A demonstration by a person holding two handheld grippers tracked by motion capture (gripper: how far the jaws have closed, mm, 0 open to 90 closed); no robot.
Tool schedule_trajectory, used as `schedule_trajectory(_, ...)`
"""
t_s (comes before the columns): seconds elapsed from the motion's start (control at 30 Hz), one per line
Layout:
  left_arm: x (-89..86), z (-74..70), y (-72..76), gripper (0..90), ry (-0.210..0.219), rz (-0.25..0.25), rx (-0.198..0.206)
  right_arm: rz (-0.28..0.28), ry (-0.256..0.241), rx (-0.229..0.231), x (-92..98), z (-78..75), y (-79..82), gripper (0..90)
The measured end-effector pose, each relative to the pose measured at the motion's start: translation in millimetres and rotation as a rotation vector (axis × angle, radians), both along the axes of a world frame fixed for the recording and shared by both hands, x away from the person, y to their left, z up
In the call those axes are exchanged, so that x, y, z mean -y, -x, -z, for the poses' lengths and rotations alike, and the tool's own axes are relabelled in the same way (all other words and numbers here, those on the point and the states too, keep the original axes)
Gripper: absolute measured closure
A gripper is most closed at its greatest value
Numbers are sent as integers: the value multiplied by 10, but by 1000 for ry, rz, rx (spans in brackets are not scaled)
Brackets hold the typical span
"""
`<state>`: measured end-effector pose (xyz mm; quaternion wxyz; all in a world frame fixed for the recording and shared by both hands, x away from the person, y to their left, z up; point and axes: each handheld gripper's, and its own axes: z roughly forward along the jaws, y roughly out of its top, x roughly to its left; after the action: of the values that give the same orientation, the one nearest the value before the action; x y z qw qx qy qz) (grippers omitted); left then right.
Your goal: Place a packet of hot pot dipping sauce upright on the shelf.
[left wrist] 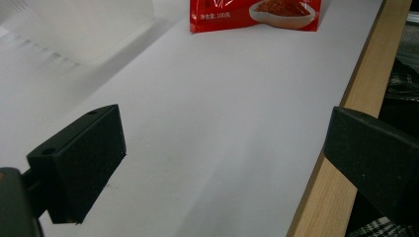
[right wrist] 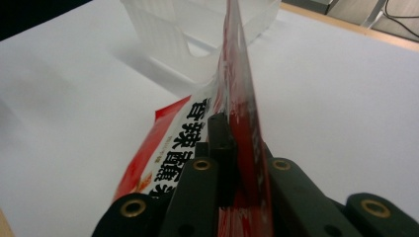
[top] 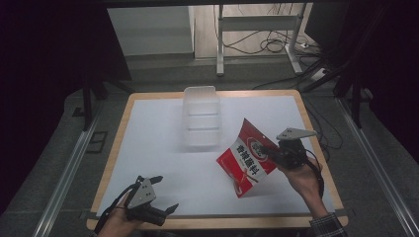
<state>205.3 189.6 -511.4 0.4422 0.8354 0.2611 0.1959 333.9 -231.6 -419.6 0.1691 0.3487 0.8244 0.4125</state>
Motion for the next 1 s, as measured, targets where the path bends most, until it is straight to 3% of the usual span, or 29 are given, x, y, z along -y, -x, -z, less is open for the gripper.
schedule_trajectory(0.67, -3, -2, 0, 26, 1, 1, 0, -16, -5, 60, -89, -404, -34, 877)
schedule_trajectory(1.0, -5, -2, -2, 26, 3, -3, -1, 16, -11, 96, -27, -513, -195, 876)
